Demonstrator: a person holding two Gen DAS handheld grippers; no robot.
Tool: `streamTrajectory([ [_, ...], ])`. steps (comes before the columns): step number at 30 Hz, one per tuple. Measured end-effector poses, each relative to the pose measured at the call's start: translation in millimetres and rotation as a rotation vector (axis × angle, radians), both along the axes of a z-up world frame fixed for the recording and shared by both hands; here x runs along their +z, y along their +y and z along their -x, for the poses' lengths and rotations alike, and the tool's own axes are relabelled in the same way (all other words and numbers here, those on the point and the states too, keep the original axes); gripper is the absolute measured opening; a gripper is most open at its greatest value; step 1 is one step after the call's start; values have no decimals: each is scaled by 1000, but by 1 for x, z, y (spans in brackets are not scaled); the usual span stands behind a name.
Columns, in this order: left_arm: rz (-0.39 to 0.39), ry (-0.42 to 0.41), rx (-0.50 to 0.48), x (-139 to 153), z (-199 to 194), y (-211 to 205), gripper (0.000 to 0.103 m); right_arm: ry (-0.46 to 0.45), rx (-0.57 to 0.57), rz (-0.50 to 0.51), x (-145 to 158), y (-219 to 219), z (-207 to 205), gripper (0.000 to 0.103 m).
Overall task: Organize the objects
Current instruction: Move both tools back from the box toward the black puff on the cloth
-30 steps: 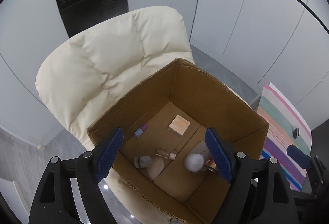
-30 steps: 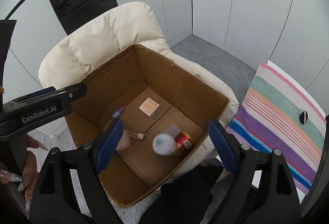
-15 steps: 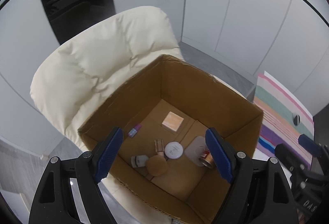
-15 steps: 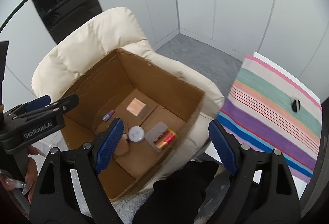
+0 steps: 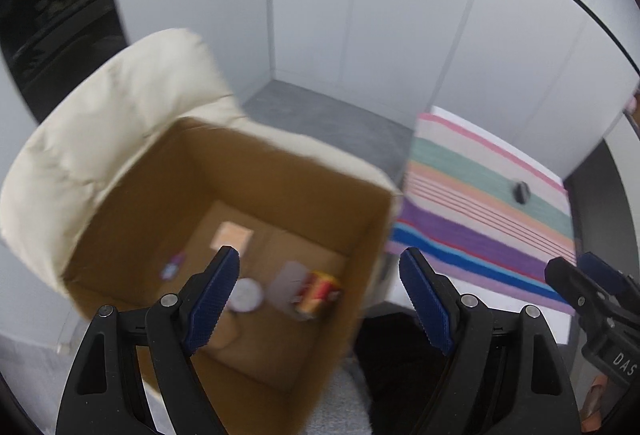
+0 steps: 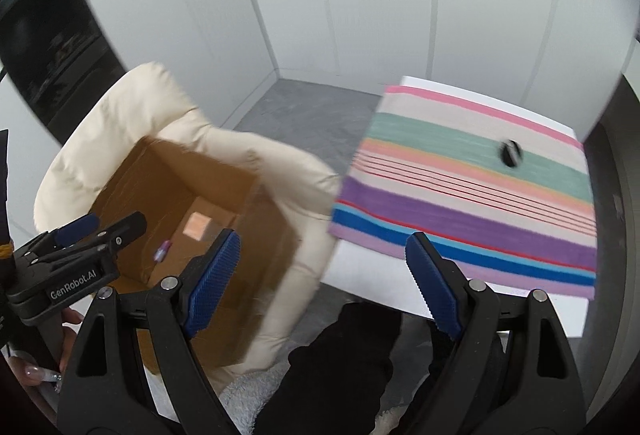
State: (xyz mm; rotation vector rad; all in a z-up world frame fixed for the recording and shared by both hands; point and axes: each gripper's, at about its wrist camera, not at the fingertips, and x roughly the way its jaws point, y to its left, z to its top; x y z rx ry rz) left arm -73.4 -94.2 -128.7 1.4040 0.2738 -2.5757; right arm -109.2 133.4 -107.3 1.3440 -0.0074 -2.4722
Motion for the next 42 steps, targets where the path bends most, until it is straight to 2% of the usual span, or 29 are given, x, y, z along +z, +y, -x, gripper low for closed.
streamTrajectory([
  [12, 32, 84, -283, 8, 45, 139, 84, -19, -253, -27, -5, 148, -6, 87],
  [20, 4, 49, -417, 0, 69, 202, 84, -44, -386, -32, -18, 225, -17, 87],
  [23, 39, 47, -438, -3, 80, 218, 84, -65, -418, -40, -28, 245, -11, 87],
  [28, 38, 51, -433, -10, 111, 230, 84, -81, -452, -57, -41, 264, 5, 87],
  [35, 71, 12, -462, -48, 170, 261, 84, -128, -477, -52, -71, 284, 46, 87],
  [39, 161, 32, -502, -82, 210, 289, 84, -130, -457, -85, -94, 291, 79, 87],
  [42, 137, 8, -493, -110, 238, 299, 84, -93, -464, -90, -111, 301, 109, 87],
])
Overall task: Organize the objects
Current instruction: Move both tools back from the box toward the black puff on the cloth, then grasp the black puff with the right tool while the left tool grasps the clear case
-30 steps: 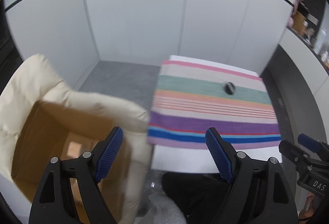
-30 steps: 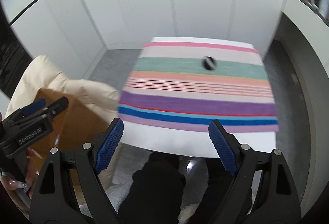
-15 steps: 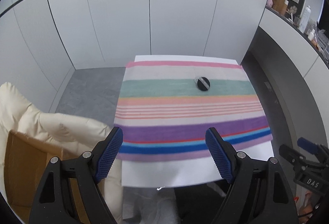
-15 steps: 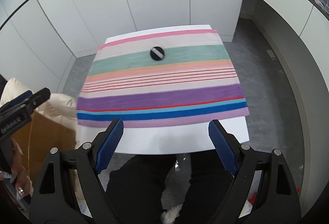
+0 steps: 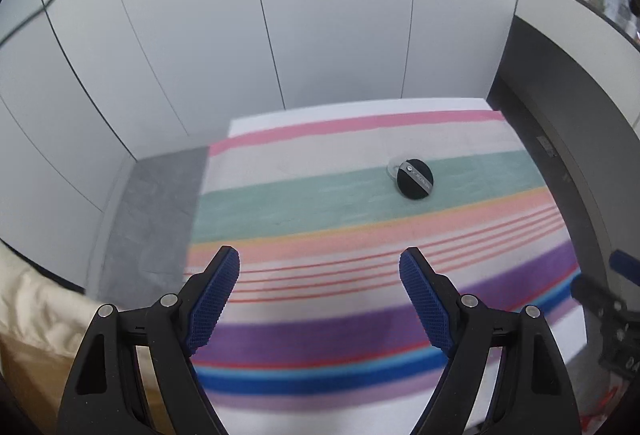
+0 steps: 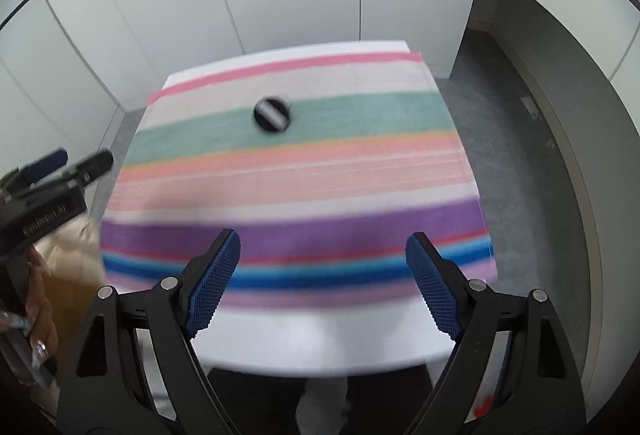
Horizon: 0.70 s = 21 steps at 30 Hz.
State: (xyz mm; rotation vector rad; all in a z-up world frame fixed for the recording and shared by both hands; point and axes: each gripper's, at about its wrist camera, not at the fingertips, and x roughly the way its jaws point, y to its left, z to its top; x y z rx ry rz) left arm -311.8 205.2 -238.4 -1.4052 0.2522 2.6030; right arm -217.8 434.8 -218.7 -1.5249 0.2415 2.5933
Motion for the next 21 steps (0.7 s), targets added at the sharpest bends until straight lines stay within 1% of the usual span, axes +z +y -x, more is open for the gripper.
streamTrajectory([
  [2, -11, -37, 14, -20, 18, 5, 84, 18, -10, -6, -15, 8, 22, 87],
  [4, -4, -81, 38, -43, 39, 8, 84, 21, -23, -7, -33, 15, 47, 87],
  [7, -10, -119, 64, -69, 58, 9, 84, 12, 12, 1, -68, 16, 90, 87],
  [10, -11, -142, 99, -93, 71, 4, 84, 9, 67, 33, -95, 6, 122, 87],
  [13, -26, -180, 137, -114, 79, -6, 84, 51, 143, 49, -113, -15, 153, 87],
  [14, -28, -192, 149, -119, 80, -9, 84, 53, 166, 34, -121, -25, 167, 87],
  [17, -34, -219, 173, -132, 83, -16, 84, 11, 178, -21, -143, -44, 197, 87],
  [18, -33, -220, 176, -134, 84, -17, 84, 13, 184, -34, -148, -49, 202, 87],
  [19, -30, -221, 179, -135, 86, -16, 84, 26, 196, -47, -152, -54, 206, 83],
  [20, -31, -222, 182, -136, 87, -15, 84, 36, 207, -55, -155, -57, 208, 57],
  [21, -39, -221, 183, -136, 88, -13, 84, 39, 214, -60, -158, -58, 209, 46],
])
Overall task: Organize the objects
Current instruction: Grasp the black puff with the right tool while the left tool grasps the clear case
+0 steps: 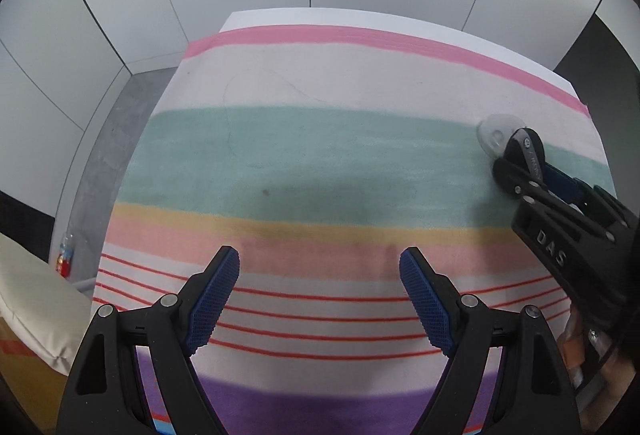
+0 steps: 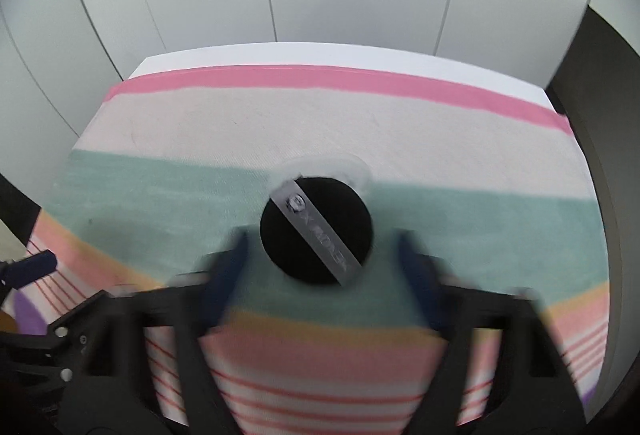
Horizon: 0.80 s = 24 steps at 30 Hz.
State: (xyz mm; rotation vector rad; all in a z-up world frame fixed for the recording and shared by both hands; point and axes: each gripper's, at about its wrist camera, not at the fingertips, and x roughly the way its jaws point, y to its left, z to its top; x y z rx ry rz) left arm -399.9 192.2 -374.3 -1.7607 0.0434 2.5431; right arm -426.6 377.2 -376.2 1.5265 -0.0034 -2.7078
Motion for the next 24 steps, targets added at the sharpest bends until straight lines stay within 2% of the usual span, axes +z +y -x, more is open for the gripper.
streamTrajectory([
  [3, -26, 33, -8, 8, 3, 14, 84, 52, -22, 18, 6, 13, -10, 43],
  [6, -56, 50, -41, 13, 9, 44, 84, 95, -90, 39, 19, 48, -32, 43],
  [13, -141, 2, -44, 0, 43, 131, 84, 85, -207, 51, 37, 118, -78, 43],
  [15, -106, 15, -34, 0, 50, 153, 85, 81, -224, 51, 39, 129, -89, 43],
  [17, -38, 15, -33, -7, 60, 170, 86, 73, -227, 56, 39, 139, -89, 43],
  [19, 7, 22, -8, -15, 69, 177, 87, 70, -230, 58, 38, 142, -92, 43],
  [21, 7, 46, 21, -12, 70, 174, 76, 66, -224, 63, 40, 143, -95, 43],
  [22, 8, 55, 26, -10, 69, 172, 60, 65, -220, 65, 41, 143, -96, 43],
  [24, 23, 42, 16, -8, 67, 170, 59, 66, -206, 66, 48, 150, -104, 43],
])
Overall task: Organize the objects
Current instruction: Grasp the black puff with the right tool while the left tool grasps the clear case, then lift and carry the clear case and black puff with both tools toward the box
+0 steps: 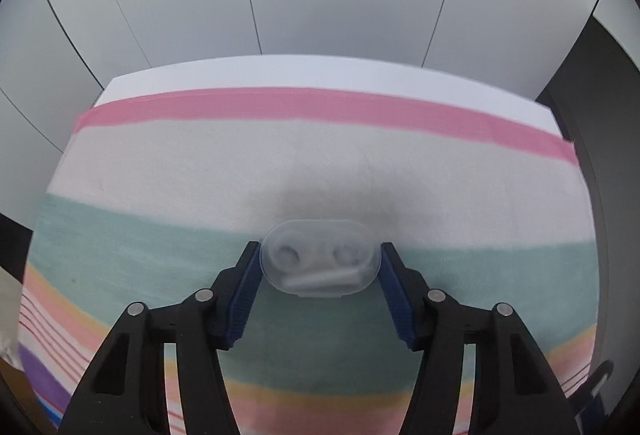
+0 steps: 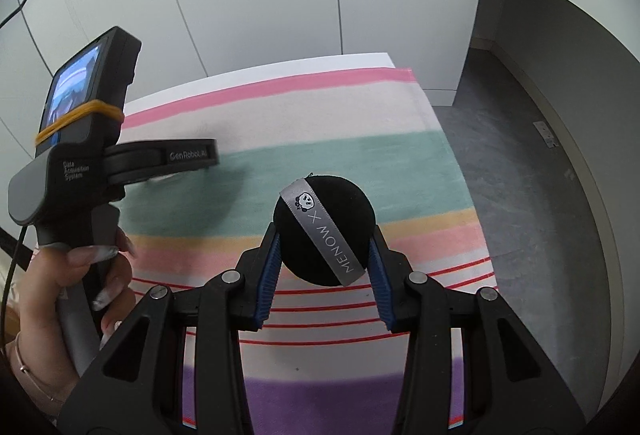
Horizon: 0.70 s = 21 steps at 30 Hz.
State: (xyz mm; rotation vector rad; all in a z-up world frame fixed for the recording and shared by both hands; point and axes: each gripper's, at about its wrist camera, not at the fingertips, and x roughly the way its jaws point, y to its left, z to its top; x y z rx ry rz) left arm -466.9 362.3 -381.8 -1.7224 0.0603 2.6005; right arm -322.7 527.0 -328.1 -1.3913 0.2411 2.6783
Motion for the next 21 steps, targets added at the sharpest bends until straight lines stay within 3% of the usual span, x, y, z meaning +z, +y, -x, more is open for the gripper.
streamTrajectory([
  [5, 46, -20, -26, 10, -19, -16, 59, -7, 16, -2, 11, -8, 0, 43],
  [10, 68, -12, -25, 43, -40, -35, 59, -11, 25, -7, 32, -19, -5, 43],
  [14, 87, 36, -37, 91, -52, -53, 59, 15, 47, -39, 68, -32, -13, 43],
  [21, 78, 163, -107, 214, -85, -75, 59, 75, 64, -94, 151, -53, -29, 43],
])
